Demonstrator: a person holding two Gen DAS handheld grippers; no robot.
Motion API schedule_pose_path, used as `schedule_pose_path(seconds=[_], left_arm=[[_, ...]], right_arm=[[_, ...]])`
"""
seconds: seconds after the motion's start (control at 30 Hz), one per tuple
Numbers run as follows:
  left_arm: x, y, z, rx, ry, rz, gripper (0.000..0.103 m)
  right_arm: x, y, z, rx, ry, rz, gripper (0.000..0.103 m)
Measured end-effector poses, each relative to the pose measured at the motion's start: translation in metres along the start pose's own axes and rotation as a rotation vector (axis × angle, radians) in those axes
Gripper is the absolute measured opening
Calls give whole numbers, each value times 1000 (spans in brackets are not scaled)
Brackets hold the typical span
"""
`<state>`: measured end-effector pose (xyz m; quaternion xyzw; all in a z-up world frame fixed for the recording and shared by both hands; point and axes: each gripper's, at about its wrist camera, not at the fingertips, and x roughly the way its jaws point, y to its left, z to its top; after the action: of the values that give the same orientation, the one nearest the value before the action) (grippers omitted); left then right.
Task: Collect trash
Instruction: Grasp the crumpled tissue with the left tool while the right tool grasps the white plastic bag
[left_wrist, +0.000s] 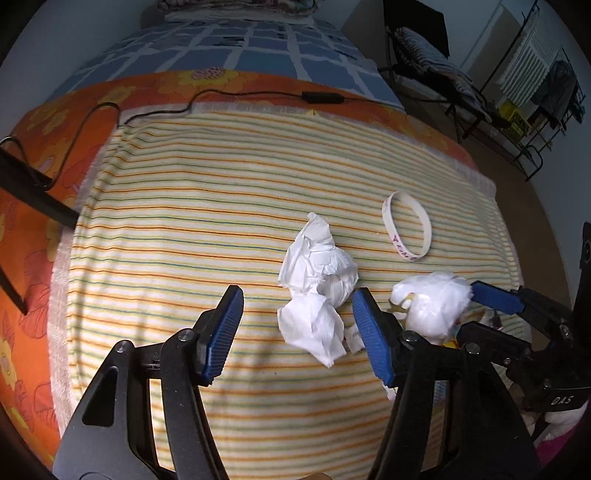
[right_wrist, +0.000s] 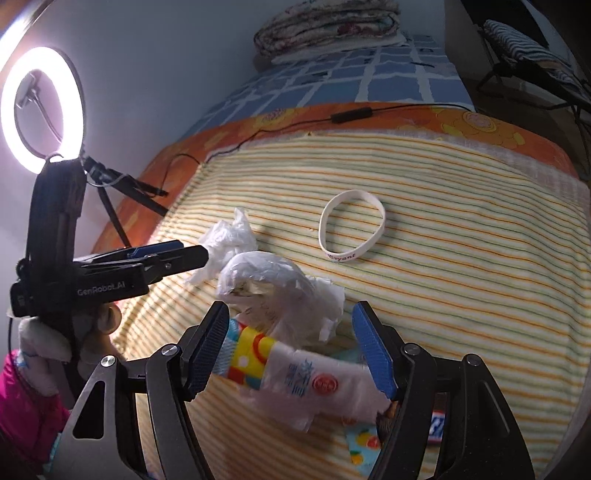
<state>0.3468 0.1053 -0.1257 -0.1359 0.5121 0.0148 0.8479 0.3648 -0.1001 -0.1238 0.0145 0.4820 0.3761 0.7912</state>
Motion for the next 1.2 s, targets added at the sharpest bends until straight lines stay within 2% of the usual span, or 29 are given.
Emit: schedule_pose_path(seconds=[0.07, 0.17, 0.2, 0.33, 0.4, 0.47, 0.57, 0.97, 1.2], left_arm=[[5, 0, 0, 1, 9, -2, 54], [10, -1, 0, -1, 16, -3, 49], [12, -1, 1, 2, 17, -1, 43], [17, 4, 1, -10, 25, -21, 31], [18, 5, 1, -18, 24, -40, 23], [17, 3, 1, -13, 19, -40, 21], [12, 0, 0, 1, 6, -29, 13], [-35, 11, -13, -6, -61, 12, 10], [-82, 21, -36, -12, -108, 27, 10]], right_arm=[[5, -2, 3, 3, 4, 3, 69], [12, -4, 8, 7, 10, 13, 69], [13, -4, 9, 7, 9, 15, 69], [20, -6, 13, 20, 15, 38, 67], [23, -8, 14, 31, 21, 60, 50], [27, -8, 14, 39, 33, 80, 43], [27, -6, 13, 38, 29, 91, 21], [-4, 17, 8, 43, -74, 69, 20], [-28, 48, 3, 30, -108, 125, 20]])
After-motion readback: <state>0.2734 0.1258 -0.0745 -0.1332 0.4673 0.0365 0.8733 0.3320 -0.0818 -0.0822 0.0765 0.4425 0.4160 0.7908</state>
